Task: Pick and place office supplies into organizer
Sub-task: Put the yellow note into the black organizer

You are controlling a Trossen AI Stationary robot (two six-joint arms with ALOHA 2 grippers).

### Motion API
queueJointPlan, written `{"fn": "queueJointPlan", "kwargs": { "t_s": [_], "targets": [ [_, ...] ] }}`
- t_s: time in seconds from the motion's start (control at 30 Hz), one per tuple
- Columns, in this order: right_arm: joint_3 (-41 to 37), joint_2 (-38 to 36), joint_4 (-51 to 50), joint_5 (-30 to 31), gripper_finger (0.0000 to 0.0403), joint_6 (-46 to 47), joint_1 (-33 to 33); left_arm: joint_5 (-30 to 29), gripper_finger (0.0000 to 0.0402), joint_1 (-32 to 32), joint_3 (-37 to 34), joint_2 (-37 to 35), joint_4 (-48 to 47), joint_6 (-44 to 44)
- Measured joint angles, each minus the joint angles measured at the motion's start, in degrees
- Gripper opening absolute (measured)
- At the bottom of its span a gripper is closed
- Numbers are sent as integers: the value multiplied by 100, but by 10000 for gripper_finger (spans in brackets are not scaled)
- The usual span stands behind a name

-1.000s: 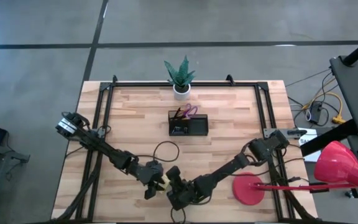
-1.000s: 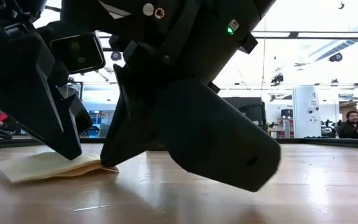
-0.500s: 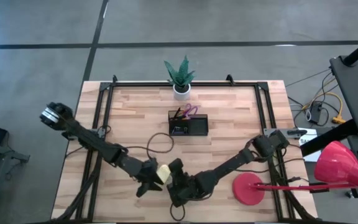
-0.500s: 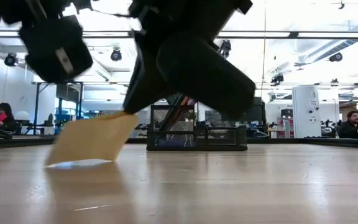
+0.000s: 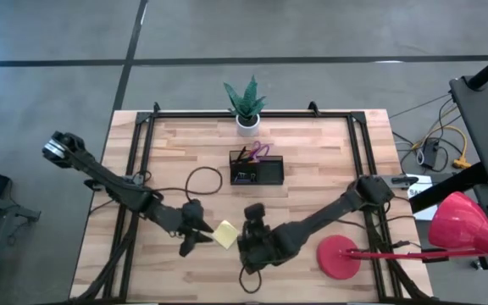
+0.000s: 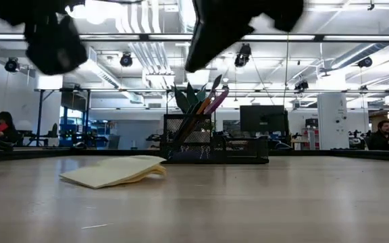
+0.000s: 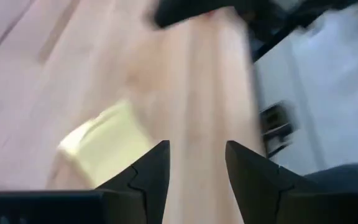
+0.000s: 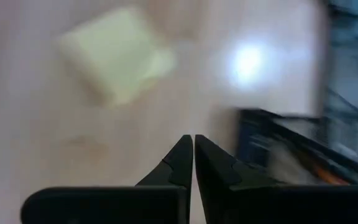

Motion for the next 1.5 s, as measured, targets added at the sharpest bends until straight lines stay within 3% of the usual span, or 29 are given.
{"fn": "queueJointPlan", "kwargs": {
  "t_s": [0.13,0.43,0.67,0.87,1.23,1.5],
  "targets": [
    [-209,71,383,-1138,10,-706,32,87,141,16,-67,698,258,2],
    [-468,323,1477,-1529,24,-2108,0,131,141,332,9,1913,525,-85],
    [-475,408,1943,-1368,34,-2146,-47,133,141,497,0,2113,646,-9],
    [-475,408,2005,-1376,85,-2167,-84,503,141,634,-31,2306,699,16],
    [-562,403,1572,-1395,170,-2083,-35,601,141,643,-18,2372,728,173],
    [-709,612,2394,-1238,198,-2459,-103,718,141,643,-36,2372,799,169]
  ]
}}
